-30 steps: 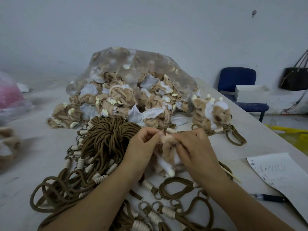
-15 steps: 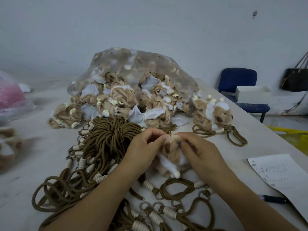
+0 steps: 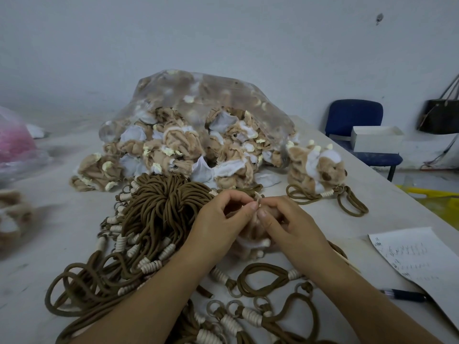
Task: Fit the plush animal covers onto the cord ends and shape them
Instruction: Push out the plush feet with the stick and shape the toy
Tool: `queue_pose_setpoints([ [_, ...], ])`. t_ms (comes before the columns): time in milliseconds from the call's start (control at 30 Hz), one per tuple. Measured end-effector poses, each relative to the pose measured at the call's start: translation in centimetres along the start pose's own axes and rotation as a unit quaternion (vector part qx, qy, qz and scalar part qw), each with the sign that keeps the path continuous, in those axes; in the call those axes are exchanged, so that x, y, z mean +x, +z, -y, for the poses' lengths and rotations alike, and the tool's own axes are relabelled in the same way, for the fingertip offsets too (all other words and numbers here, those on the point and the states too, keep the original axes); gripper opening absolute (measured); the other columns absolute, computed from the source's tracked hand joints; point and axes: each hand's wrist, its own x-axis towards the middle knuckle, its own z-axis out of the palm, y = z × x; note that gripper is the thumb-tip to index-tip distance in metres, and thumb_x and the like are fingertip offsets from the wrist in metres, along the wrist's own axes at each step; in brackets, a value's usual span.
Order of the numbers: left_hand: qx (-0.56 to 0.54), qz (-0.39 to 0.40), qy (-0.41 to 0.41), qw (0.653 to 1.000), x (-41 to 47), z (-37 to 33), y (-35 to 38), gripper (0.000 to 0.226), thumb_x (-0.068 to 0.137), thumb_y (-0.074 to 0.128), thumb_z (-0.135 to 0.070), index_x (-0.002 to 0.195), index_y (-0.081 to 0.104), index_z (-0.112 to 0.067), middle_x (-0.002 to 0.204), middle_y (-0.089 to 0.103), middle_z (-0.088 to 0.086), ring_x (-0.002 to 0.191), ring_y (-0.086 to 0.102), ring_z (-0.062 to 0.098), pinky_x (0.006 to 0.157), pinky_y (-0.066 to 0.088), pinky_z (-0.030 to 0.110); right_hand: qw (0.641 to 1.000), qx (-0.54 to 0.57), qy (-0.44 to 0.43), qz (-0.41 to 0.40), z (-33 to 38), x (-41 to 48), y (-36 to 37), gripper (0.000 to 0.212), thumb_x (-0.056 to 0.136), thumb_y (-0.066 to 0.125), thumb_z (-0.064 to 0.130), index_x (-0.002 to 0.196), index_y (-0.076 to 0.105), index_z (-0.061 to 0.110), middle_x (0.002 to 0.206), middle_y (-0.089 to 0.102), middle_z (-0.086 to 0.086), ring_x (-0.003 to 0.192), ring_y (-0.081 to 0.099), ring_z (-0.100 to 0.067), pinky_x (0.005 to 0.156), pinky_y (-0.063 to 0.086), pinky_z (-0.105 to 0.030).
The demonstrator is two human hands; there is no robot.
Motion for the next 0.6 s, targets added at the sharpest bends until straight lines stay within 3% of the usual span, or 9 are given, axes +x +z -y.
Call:
queue_pose_setpoints([
  [167,-0.012,-0.019,-0.006,1.0,0.15,0.2,0.09,0.012,0.083,0.073,-0.033,0.088,0.066,-0.042,0.089,0.071,-0.016,0.083,0.067,0.0,0.067,0.05,0.012,1.0,-0.011,-0.01,-0.012,-0.01,0.04,-0.05,0.019,0.093,0.055,0.03,0.11,0.064,0.028,0.103,0.059,0.013,0.097,0.055,0.0,0.078,0.045,-0.013],
  [600,0.091,-0.012,0.017,0.996,0.01,0.0,-0.12,0.014,0.084,0.069,-0.029,0.084,0.062,-0.042,0.09,0.065,-0.024,0.083,0.062,-0.005,0.063,0.044,0.006,1.0,0.003,-0.001,-0.017,0.49,0.1,-0.65,0.013,0.091,0.062,0.02,0.101,0.065,0.027,0.097,0.06,0.015,0.092,0.057,-0.003,0.073,0.047,-0.017],
])
